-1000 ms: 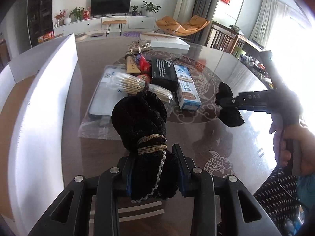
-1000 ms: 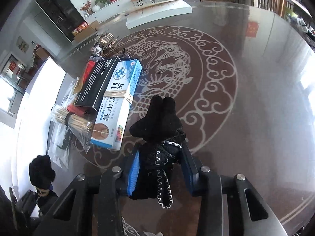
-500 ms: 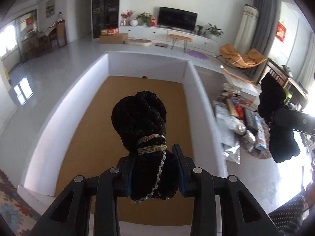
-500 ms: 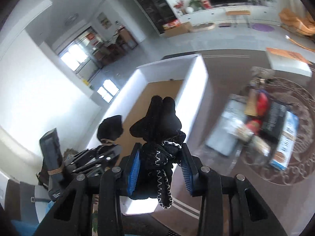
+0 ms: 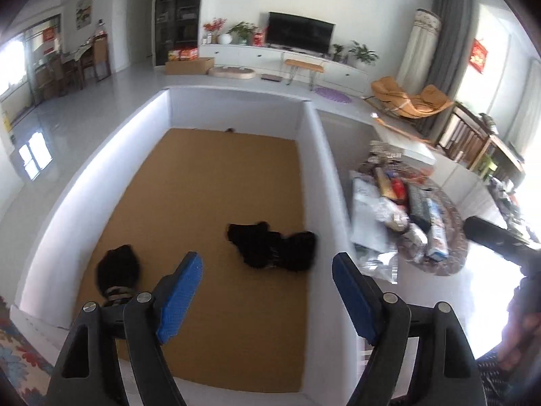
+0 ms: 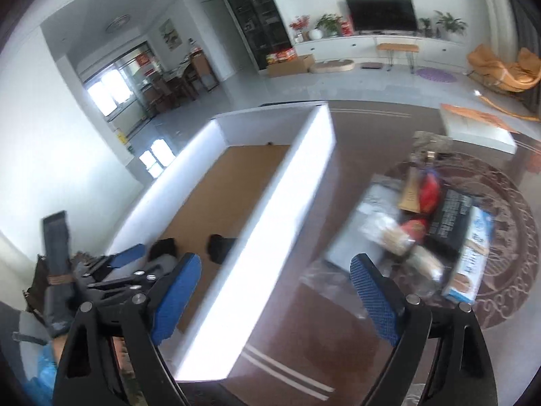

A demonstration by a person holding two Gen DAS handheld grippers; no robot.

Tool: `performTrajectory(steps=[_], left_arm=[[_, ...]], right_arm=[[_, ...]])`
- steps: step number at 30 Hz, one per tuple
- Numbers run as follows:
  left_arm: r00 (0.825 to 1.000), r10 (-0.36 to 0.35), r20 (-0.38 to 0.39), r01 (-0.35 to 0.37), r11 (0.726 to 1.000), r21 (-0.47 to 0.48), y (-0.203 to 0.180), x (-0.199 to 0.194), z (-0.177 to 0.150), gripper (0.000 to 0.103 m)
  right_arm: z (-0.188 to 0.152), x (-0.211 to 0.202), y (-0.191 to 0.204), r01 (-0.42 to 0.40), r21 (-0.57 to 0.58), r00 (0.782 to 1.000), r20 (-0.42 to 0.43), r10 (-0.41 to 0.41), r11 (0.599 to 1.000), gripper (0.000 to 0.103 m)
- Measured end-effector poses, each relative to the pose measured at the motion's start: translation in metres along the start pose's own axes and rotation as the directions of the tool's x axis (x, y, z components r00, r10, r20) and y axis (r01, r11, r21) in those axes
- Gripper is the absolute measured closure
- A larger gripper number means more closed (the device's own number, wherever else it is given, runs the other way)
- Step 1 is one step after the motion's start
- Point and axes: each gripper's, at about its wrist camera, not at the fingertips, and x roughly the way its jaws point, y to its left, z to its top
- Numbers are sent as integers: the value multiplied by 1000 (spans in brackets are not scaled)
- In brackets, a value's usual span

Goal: Organize objects
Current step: 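Carry both slippers into the white bin and open both tools, then return both tools to the table beside the remaining items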

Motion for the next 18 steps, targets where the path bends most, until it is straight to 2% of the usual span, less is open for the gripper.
performTrajectory(steps=[3,4,6,7,10,12,18], left_arm=[[991,-133,9,132,987,93,-58,-9,3,21],[985,-173,7,171,976,137,-83,-11,-1,18],[974,-228,-12,225,954,199,-119,-12,-9,6],[967,-251,-28,251,940,229,-139,-8,-16,5],[960,-261,-100,279,919,280,-183,20,-36,5],[957,-250,-149,283,918,277,-198,48,-52,5],[968,-165,-188,216,930,296,-217,110,-70,5]], right_arm=[[-33,-2,-72,163,91,986,1,-164,982,12],[-45,-3,-94,214,123,977,-11,-214,969,12],[-69,-7,-132,320,167,947,-38,-319,932,12],[-79,-13,-145,359,182,933,-50,-356,915,12],[-107,-31,-169,438,215,899,-80,-431,873,12],[-119,-33,-178,469,223,883,-90,-461,855,12],[-132,-26,-186,506,244,862,-96,-498,827,12]])
